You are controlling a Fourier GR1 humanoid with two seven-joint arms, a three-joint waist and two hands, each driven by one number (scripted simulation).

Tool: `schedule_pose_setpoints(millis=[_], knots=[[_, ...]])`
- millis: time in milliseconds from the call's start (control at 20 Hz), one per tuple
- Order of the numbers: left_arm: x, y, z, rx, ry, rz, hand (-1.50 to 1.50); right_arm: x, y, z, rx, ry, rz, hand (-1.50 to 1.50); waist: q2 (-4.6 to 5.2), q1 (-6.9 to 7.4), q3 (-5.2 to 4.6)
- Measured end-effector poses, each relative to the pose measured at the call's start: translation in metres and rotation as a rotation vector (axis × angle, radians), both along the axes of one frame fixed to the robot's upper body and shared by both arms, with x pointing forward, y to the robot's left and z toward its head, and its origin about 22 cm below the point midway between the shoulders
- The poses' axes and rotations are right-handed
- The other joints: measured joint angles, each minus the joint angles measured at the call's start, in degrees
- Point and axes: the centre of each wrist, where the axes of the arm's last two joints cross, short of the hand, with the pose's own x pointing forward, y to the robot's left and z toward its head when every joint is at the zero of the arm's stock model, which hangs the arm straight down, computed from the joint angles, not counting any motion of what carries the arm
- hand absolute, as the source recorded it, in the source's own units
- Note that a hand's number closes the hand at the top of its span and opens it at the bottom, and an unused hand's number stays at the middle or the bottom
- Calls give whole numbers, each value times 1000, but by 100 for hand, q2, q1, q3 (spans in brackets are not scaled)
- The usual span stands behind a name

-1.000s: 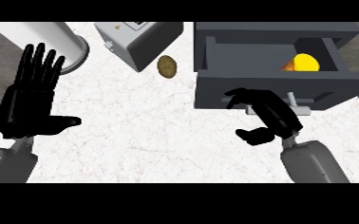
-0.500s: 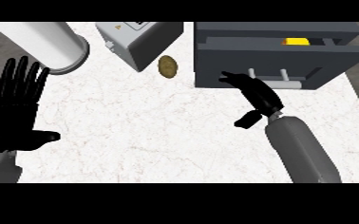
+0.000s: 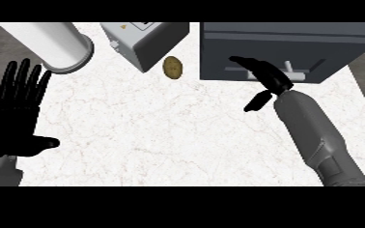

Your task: Pick up the cup, place it into the drawer and close the drawer

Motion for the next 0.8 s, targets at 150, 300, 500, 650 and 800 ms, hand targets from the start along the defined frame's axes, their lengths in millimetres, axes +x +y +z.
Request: schedule_pose_setpoints(millis=[150,300,500,650,800], knots=[[2,-4,1,0,1,-4,-150,9,-9,9,1,8,18,-150,-5,62,-9],[3,-9,3,3,-6,-16,-150,15,-18,14,3,34,23,-150,29,122,7],[3,-10,-2,16,-6,-24,-150,19,-26,19,24,70,43,-150,49,171,7],[5,-8,-5,18,-5,-25,-150,21,-29,21,29,92,57,-150,58,189,4],[8,-11,-4,22,-11,-31,-150,21,-32,22,35,107,66,-150,57,210,3]])
